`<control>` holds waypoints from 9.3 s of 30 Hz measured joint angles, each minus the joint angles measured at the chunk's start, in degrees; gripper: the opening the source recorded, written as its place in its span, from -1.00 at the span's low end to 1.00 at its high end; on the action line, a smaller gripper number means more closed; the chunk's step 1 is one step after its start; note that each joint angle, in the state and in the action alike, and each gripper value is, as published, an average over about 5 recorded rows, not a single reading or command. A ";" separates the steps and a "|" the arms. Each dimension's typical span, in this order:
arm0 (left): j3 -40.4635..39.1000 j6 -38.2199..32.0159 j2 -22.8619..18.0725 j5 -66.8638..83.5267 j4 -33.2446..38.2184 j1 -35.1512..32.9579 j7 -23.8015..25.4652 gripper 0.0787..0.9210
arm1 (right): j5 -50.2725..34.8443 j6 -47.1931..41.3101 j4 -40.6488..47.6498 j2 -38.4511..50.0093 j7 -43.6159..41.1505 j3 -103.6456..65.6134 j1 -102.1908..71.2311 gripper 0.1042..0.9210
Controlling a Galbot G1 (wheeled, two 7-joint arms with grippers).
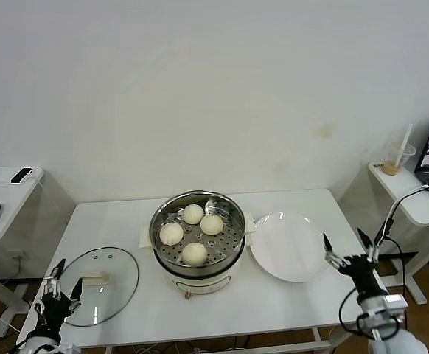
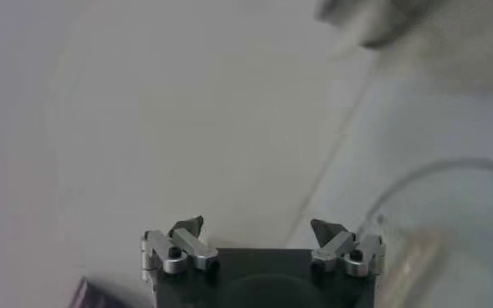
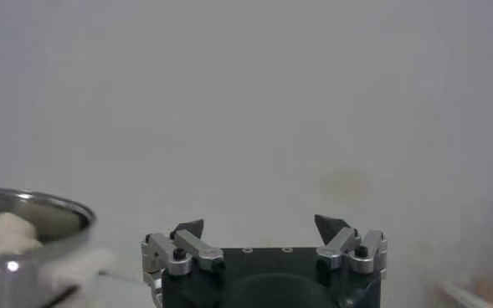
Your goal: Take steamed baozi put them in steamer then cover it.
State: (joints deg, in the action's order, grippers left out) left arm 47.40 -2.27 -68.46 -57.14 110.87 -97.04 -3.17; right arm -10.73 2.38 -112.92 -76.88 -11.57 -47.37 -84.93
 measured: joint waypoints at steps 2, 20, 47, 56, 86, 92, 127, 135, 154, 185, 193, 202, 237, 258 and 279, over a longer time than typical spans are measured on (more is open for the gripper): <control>-0.53 -0.03 0.85 -2.89 -1.09 0.65 0.33 0.77 | 0.08 0.26 -0.21 -0.84 0.03 -1.25 -1.24 0.76; -4.98 0.57 3.57 -13.49 -6.03 4.75 4.05 0.77 | 0.45 1.30 -2.29 -5.59 0.30 -7.63 -7.31 0.76; -8.36 1.02 4.72 -12.53 -16.63 15.11 4.90 0.77 | 2.77 0.91 -3.67 -7.94 0.38 -7.87 -10.54 0.76; -8.92 0.92 4.52 -11.58 -19.96 19.09 4.64 0.77 | 3.08 0.91 -3.69 -7.92 0.41 -7.66 -11.09 0.76; -7.41 -1.56 2.50 -8.36 -22.61 19.90 0.12 -0.89 | 3.42 1.00 -3.48 -6.79 0.22 -6.03 -11.13 0.76; -5.68 -0.27 1.12 -9.21 -17.91 17.09 -1.88 -0.89 | 3.54 0.93 -3.40 -6.19 0.18 -5.37 -10.83 0.76; -7.47 17.05 4.45 -6.63 17.66 9.72 7.43 -0.89 | 7.72 1.88 0.67 -4.54 -0.21 0.33 -7.81 0.76; -17.10 20.99 5.03 -7.54 17.05 16.31 10.15 -0.89 | 10.58 1.37 1.89 -5.32 0.31 2.64 -6.60 0.76; -31.88 24.14 -9.79 -27.17 7.21 29.28 18.16 -0.89 | 16.26 0.26 5.67 -6.15 0.92 9.79 -3.42 0.76; -39.27 25.12 -22.59 -40.90 -3.70 34.56 21.04 -0.89 | 18.72 0.36 8.18 -7.46 1.10 13.29 -2.63 0.76; -39.70 25.00 -23.04 -41.43 -4.32 34.07 20.95 -0.89 | 18.87 0.38 8.39 -7.50 1.09 13.48 -2.69 0.76; -39.90 24.92 -23.26 -41.56 -5.19 34.30 20.77 -0.89 | 19.14 0.42 8.50 -7.61 1.04 13.78 -2.72 0.76; -40.49 23.73 -20.69 -36.47 0.51 30.32 18.80 0.27 | 19.83 0.61 8.63 -7.39 1.09 14.38 -3.59 0.76; -27.44 9.27 -14.99 -4.08 16.65 10.12 5.19 0.77 | 16.73 2.21 7.44 -3.33 1.63 13.77 -6.30 0.76; -7.60 -1.84 -15.16 55.97 13.58 -4.85 -4.22 0.77 | 13.09 2.35 4.16 -1.45 1.55 12.93 -7.79 0.76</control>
State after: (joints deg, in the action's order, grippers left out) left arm 39.80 -4.11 -83.62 -1.16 124.45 -101.88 -7.39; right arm 2.35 4.74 -108.76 -78.33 -10.02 -34.45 -92.71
